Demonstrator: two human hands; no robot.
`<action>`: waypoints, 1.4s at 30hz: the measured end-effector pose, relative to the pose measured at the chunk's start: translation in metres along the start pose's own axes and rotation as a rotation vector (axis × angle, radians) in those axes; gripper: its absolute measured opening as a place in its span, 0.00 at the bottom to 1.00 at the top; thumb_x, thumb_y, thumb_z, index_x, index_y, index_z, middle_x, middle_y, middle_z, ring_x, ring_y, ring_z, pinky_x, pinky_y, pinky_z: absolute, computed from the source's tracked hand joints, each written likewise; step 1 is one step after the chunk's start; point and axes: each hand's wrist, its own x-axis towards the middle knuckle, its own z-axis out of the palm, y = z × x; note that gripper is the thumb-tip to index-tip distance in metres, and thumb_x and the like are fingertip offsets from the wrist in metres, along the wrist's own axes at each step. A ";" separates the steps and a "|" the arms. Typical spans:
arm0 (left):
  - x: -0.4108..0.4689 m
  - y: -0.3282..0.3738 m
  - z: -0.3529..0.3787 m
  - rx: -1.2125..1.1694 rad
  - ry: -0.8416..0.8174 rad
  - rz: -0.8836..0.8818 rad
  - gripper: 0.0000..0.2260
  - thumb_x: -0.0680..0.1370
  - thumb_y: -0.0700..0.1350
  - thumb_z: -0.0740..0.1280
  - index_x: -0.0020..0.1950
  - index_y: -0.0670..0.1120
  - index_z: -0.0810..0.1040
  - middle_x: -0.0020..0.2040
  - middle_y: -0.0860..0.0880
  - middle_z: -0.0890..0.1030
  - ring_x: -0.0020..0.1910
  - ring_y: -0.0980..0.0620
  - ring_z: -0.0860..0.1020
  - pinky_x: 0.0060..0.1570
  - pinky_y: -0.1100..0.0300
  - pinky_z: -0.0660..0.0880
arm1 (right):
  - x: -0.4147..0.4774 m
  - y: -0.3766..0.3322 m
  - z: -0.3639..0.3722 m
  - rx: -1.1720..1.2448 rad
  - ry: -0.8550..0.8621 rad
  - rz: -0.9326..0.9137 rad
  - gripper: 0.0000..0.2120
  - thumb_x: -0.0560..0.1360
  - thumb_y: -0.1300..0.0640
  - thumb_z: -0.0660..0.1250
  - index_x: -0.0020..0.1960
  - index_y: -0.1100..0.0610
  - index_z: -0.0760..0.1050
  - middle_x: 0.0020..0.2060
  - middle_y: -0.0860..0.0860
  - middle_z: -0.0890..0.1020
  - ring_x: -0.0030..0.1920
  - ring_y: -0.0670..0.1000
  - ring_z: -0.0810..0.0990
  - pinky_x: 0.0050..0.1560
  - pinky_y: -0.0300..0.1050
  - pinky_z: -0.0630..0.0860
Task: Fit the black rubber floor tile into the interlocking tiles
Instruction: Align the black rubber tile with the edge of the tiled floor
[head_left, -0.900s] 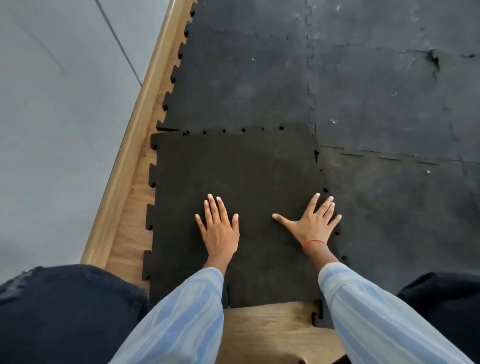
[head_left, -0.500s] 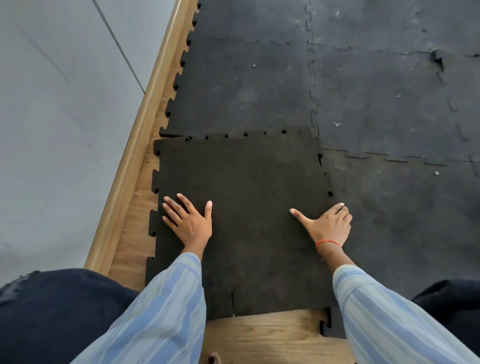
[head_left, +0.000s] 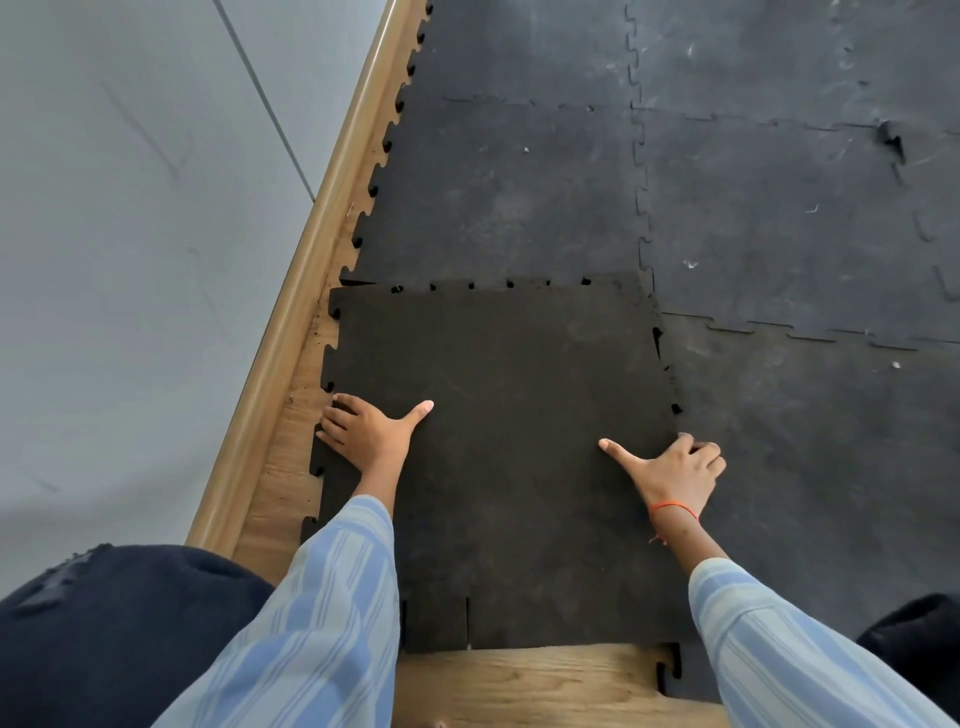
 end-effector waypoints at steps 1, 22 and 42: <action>0.001 0.000 -0.001 -0.017 0.007 0.000 0.58 0.63 0.72 0.69 0.78 0.39 0.47 0.78 0.35 0.51 0.77 0.37 0.49 0.74 0.44 0.45 | -0.004 0.001 0.001 0.016 -0.004 0.014 0.50 0.57 0.28 0.71 0.62 0.67 0.69 0.59 0.64 0.69 0.60 0.64 0.66 0.62 0.54 0.66; 0.010 -0.006 -0.017 -0.021 -0.015 0.021 0.57 0.64 0.70 0.71 0.79 0.44 0.46 0.78 0.37 0.49 0.77 0.36 0.49 0.74 0.43 0.50 | -0.067 0.018 0.018 0.166 -0.023 0.155 0.48 0.59 0.32 0.73 0.67 0.64 0.68 0.61 0.64 0.67 0.61 0.65 0.63 0.68 0.55 0.59; 0.019 -0.009 -0.016 -0.027 -0.048 -0.008 0.55 0.64 0.67 0.74 0.79 0.45 0.47 0.78 0.38 0.50 0.76 0.37 0.50 0.72 0.43 0.60 | -0.041 -0.016 0.012 0.419 -0.058 0.137 0.48 0.60 0.32 0.72 0.64 0.70 0.70 0.62 0.60 0.66 0.64 0.60 0.63 0.70 0.49 0.60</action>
